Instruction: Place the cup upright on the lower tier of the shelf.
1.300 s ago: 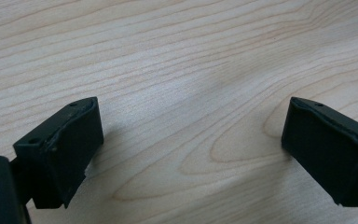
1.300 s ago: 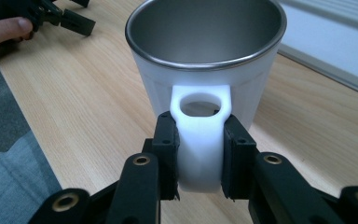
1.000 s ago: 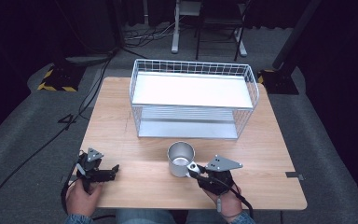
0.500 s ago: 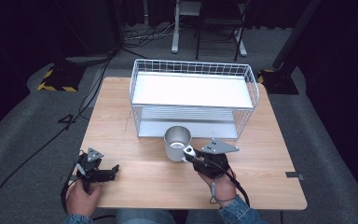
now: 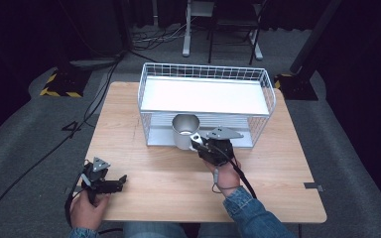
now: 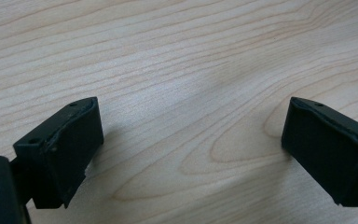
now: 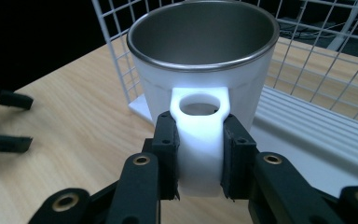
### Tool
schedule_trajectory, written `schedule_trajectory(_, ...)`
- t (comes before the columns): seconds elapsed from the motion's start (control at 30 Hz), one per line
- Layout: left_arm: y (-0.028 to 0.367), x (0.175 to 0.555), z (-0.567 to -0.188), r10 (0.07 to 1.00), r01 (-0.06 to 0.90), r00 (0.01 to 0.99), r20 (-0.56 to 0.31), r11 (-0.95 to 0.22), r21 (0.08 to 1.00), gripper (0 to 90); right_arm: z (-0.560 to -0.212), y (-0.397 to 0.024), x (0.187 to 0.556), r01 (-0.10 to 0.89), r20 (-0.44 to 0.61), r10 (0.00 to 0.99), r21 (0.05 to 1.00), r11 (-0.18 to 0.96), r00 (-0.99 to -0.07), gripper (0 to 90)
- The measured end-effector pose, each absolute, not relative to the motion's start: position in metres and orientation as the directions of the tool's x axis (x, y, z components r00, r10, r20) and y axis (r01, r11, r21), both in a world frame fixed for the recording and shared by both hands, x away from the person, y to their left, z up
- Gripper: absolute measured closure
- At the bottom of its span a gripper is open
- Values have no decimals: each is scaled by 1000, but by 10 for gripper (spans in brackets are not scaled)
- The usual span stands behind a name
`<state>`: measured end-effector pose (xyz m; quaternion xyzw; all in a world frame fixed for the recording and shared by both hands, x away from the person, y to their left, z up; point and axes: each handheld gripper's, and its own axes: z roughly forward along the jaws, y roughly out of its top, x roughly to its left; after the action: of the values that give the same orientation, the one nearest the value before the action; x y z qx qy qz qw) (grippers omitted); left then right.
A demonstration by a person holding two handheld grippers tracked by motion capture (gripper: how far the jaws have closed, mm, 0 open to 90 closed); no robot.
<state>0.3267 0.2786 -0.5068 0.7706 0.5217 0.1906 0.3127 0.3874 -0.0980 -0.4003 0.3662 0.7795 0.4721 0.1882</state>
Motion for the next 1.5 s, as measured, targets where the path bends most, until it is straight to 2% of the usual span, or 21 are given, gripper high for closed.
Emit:
schedule_trajectory(0.4,279,327,-507,923,685,383,-33,-260,680,57,-413,-87,425,413,73,795,880,232,-602,715)
schedule_trajectory(0.7,279,327,-507,923,685,383,-33,-260,681,57,-427,-81,444,374,23,815,896,240,-578,715)
schedule_trajectory(1.5,279,327,-507,923,685,383,-33,-260,681,58,-446,-68,460,391,24,841,892,226,-541,713)
